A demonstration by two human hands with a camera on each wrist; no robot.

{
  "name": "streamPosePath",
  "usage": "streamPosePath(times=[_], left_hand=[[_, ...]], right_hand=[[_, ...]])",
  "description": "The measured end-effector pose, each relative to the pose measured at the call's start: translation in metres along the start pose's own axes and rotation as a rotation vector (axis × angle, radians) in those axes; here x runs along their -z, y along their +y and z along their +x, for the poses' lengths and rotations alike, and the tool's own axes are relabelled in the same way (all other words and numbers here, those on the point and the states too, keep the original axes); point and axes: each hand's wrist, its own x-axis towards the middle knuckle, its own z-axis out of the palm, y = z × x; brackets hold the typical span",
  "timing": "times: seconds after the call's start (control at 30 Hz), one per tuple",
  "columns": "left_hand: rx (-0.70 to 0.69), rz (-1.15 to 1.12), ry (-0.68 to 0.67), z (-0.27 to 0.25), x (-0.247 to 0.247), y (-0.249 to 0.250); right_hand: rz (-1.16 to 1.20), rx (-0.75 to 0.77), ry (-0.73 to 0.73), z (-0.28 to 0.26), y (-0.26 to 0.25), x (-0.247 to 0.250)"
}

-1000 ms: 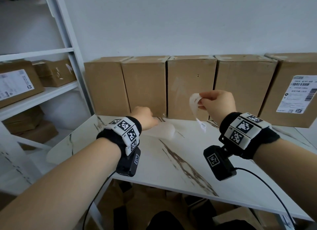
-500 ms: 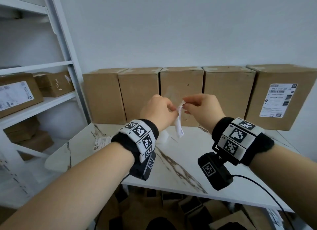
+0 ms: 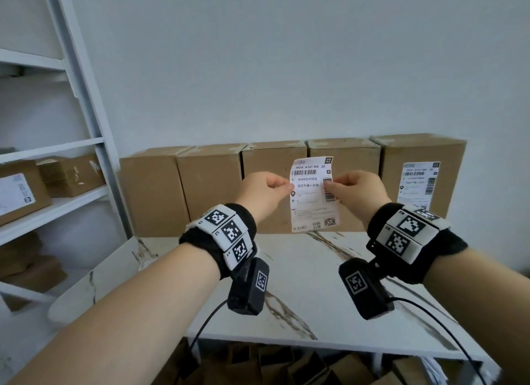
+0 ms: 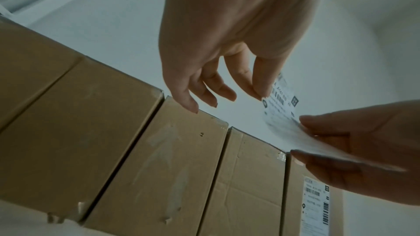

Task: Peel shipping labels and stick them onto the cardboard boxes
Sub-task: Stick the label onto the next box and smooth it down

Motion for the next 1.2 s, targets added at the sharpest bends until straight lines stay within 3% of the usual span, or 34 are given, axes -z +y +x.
streamPosePath(times=[0.1, 0.3, 0.4, 0.53, 0.67, 0.83, 1.0, 1.2], left_hand=[[-0.015, -0.018, 0.008, 0.012, -0.011, 0.004], [-0.113, 0.105, 0.039, 0.054, -0.037, 0.011], [-0.217, 0.320, 0.033, 0.077, -0.049, 0.016], [-0.356, 0.639, -0.018, 0.108, -0.067, 0.021], [-0.352, 0.875, -0.061, 0.133, -0.080, 0.017], [-0.395, 0.914, 0.068, 0.134, -0.087, 0.012], [-0.434, 0.789, 0.157, 0.117, -0.083, 0.010], [-0.309, 0.613, 0.054, 0.089, -0.076, 0.011]], right_hand=[[0.032, 0.021, 0.065, 0.009, 0.006, 0.012], [-0.136, 0.099, 0.146, 0.047, 0.018, 0.038], [-0.446, 0.194, 0.192, 0.070, 0.024, 0.050], [-0.755, 0.202, 0.086, 0.100, 0.033, 0.058], [-0.876, 0.226, 0.024, 0.118, 0.043, 0.056], [-0.853, 0.314, 0.102, 0.122, 0.057, 0.050], [-0.743, 0.356, 0.187, 0.114, 0.059, 0.047], [-0.425, 0.245, 0.186, 0.086, 0.048, 0.052]])
